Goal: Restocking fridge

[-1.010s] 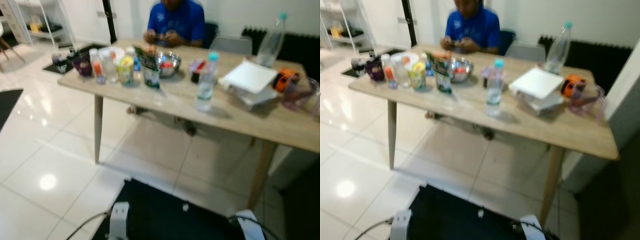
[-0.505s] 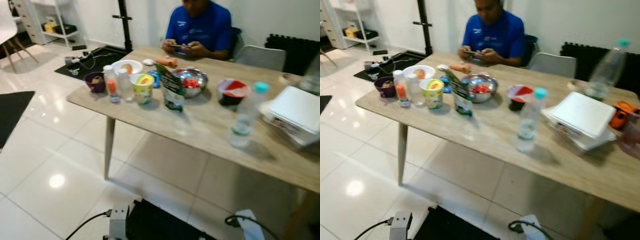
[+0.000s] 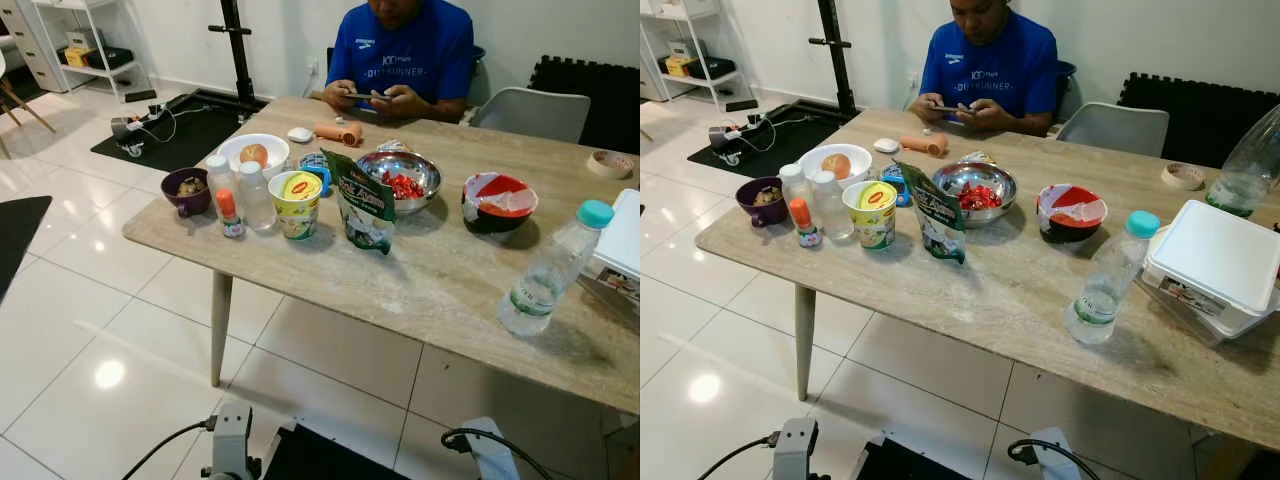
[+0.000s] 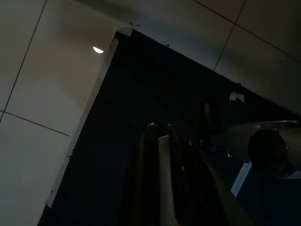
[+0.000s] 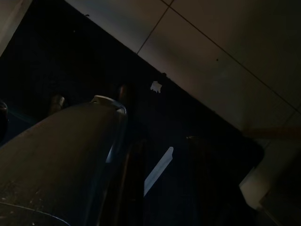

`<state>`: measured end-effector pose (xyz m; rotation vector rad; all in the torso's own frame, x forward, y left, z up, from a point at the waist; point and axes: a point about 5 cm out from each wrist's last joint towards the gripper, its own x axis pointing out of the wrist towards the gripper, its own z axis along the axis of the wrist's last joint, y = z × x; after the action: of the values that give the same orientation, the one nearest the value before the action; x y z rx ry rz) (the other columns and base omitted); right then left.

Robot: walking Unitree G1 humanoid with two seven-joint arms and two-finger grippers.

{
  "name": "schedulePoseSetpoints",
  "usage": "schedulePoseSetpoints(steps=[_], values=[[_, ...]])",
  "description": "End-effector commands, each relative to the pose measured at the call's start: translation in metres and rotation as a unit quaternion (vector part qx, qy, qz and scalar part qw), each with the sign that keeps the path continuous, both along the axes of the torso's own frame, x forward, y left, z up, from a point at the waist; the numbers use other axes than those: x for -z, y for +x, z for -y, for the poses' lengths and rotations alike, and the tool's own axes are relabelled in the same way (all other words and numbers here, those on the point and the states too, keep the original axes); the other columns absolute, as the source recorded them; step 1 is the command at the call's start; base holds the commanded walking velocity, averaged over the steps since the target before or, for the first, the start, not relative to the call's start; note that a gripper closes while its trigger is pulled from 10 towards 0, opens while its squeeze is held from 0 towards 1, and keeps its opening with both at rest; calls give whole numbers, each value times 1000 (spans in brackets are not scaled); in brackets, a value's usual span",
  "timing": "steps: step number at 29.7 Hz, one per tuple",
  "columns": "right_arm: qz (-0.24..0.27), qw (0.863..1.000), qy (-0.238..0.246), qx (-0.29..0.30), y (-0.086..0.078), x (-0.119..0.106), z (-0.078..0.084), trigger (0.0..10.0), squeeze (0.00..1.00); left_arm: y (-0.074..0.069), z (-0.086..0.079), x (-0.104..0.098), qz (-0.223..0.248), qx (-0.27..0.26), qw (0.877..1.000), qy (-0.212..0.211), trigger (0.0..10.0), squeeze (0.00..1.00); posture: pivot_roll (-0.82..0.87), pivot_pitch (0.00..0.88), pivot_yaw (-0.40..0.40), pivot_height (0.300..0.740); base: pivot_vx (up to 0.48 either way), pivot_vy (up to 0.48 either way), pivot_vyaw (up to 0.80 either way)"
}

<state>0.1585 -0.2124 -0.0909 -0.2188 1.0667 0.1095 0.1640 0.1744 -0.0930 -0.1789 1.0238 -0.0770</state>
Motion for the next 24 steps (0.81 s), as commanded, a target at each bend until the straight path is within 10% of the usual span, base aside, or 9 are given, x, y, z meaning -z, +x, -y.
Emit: schedulePoseSetpoints(steps=[1, 2, 3, 13, 14, 24], values=[[-1, 1000, 2, 7, -3, 1, 2, 10000, 922, -6, 3, 3, -12, 2, 1000, -2, 10000, 0, -10, 9, 0, 740, 0, 0, 0], [-1, 1000, 2, 7, -3, 1, 2, 10000, 922, -6, 3, 3, -12, 2, 1000, -2, 10000, 0, -10, 9, 0, 740, 0, 0, 0], [2, 1000, 9, 2, -2, 0, 0, 10000, 1000, -6, 3, 3, -12, -3, 1000, -8, 10000, 1000, -6, 14, -3, 740, 0, 0, 0], [2, 1000, 9, 2, -2, 0, 0, 10000, 1000, -6, 3, 3, -12, -3, 1000, -8, 10000, 1000, -6, 14, -3, 740, 0, 0, 0], [-3, 1000, 1, 0, -2, 1, 1, 10000, 949, -7, 3, 3, -13, -6, 1000, -7, 10000, 0, -9, 14, -3, 740, 0, 0, 0], [-3, 1000, 1, 0, -2, 1, 1, 10000, 949, -7, 3, 3, -13, -6, 1000, -7, 10000, 0, -9, 14, -3, 740, 0, 0, 0]])
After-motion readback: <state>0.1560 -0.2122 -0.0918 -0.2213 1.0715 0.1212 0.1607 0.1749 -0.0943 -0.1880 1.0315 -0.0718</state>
